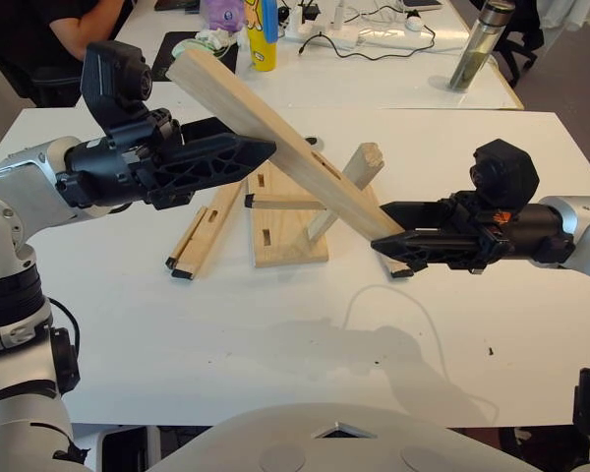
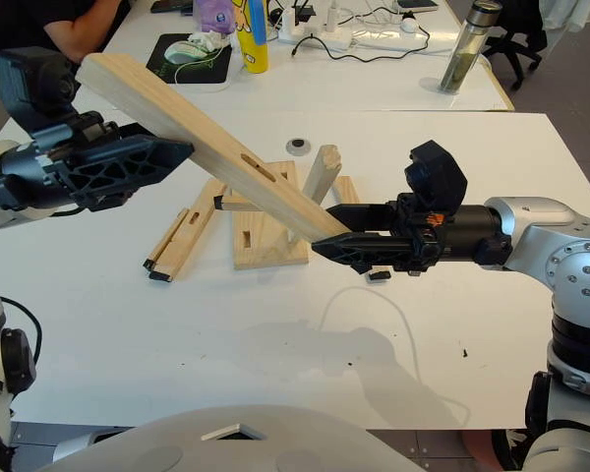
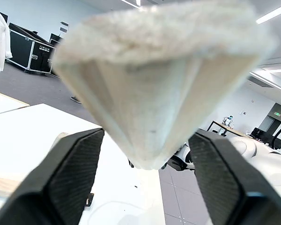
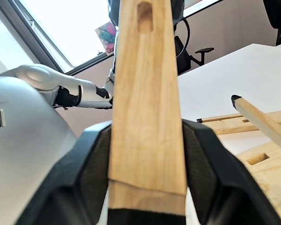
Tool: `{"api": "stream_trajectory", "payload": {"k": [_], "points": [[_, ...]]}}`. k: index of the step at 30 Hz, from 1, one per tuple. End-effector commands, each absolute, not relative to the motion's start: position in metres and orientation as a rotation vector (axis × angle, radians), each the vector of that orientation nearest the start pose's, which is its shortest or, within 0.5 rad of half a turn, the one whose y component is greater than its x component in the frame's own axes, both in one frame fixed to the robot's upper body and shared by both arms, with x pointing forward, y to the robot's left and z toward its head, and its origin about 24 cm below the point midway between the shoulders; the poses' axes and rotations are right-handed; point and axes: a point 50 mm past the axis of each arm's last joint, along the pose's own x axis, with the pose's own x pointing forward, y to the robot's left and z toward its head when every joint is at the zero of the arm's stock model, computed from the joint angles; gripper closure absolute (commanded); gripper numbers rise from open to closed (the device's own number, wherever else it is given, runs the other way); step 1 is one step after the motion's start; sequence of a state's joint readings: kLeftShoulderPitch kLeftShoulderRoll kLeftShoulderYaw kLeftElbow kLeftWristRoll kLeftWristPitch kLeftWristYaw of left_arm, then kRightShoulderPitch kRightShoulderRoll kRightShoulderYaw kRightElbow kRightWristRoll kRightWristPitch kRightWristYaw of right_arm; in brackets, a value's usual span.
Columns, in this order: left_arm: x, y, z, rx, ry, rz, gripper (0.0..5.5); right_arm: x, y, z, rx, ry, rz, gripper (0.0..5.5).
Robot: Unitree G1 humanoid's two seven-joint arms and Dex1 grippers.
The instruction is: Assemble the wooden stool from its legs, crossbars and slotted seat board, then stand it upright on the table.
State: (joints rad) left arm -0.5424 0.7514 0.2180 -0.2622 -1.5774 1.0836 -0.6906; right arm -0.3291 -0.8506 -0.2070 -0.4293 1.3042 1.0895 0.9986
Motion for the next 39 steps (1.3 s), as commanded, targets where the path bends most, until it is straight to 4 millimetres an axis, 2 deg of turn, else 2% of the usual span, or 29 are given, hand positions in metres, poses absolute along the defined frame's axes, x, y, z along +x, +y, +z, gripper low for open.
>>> {"api": "stream_trajectory", "payload": {"k": [1, 5, 11, 17, 21, 22, 26, 33, 37, 39], "points": [[0.235, 0.171, 0.247, -0.460, 0.137, -1.486, 2.97, 0.209, -0.178, 0.211, 0.255, 0.314, 1.560, 3.43], [0.235, 0.171, 0.248, -0.459, 0.133, -1.492, 3.43, 0.208, -0.177, 0.209, 0.255, 0.324, 1.564, 3.43], [0.233, 0.168, 0.248, -0.458, 0.124, -1.513, 3.43, 0.207, -0.177, 0.205, 0.264, 0.350, 1.570, 3.43], [0.229, 0.166, 0.243, -0.484, 0.115, -1.510, 3.43, 0.218, -0.181, 0.207, 0.273, 0.319, 1.530, 3.43], [0.230, 0.166, 0.239, -0.492, 0.111, -1.496, 3.43, 0.216, -0.182, 0.204, 0.272, 0.332, 1.542, 3.43], [0.230, 0.167, 0.239, -0.490, 0.110, -1.492, 3.43, 0.216, -0.182, 0.203, 0.279, 0.332, 1.541, 3.07], [0.232, 0.168, 0.236, -0.475, 0.115, -1.476, 3.43, 0.217, -0.185, 0.201, 0.298, 0.331, 1.536, 2.64], [0.231, 0.173, 0.226, -0.453, 0.153, -1.450, 3.43, 0.215, -0.191, 0.198, 0.315, 0.332, 1.507, 1.57], [0.230, 0.187, 0.226, -0.421, 0.155, -1.391, 3.43, 0.223, -0.213, 0.190, 0.297, 0.318, 1.339, 1.09], [0.229, 0.196, 0.226, -0.403, 0.160, -1.351, 3.43, 0.229, -0.227, 0.172, 0.249, 0.357, 1.195, 1.06]]}}
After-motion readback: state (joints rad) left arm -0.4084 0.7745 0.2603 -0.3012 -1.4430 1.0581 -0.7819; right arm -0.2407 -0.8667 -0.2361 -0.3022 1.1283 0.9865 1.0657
